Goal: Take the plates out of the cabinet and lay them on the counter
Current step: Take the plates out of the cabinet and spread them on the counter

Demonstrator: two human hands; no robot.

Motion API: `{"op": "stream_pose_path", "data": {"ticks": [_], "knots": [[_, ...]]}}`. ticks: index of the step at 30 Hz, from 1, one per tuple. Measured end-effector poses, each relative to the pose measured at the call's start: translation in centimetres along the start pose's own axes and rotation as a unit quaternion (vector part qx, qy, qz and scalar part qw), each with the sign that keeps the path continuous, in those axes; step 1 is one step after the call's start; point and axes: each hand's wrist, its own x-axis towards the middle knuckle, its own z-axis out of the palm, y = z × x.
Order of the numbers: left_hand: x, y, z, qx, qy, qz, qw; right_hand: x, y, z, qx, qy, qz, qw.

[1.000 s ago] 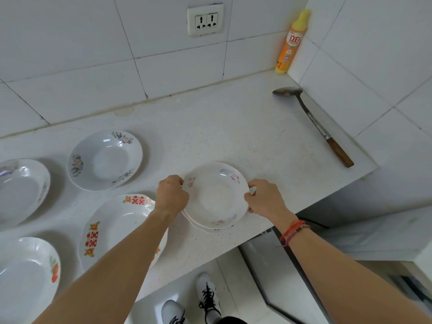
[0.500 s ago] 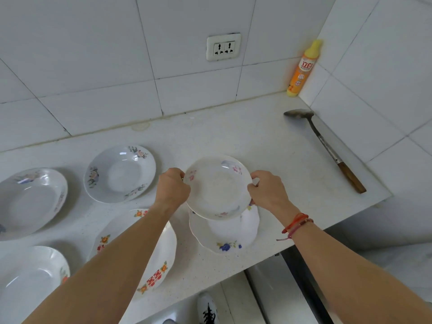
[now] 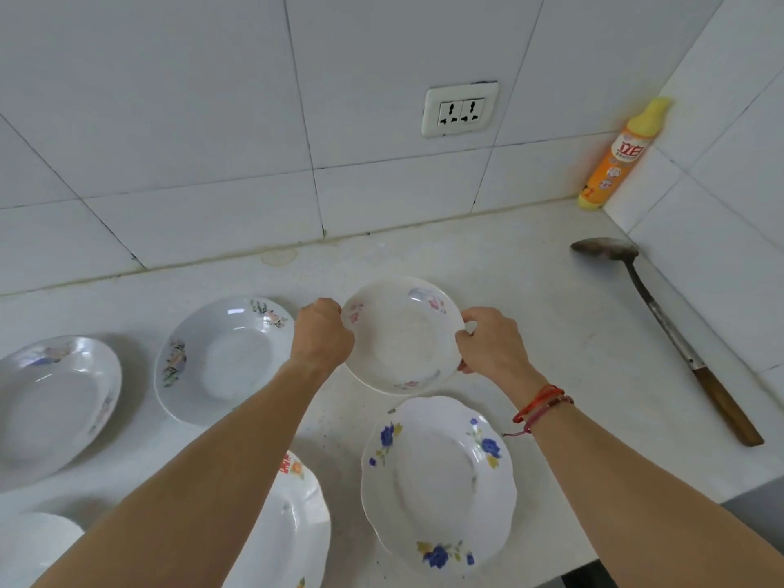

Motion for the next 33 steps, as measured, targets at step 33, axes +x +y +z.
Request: {"op": "stream_pose_path", "data": {"ticks": [33], "knots": [[-0.4, -2.3, -0.2, 0.119, 0.017, 0.106, 0.987, 2.2, 0.2, 3.0, -0.098, -0.038, -0.026, 0.994]]}}
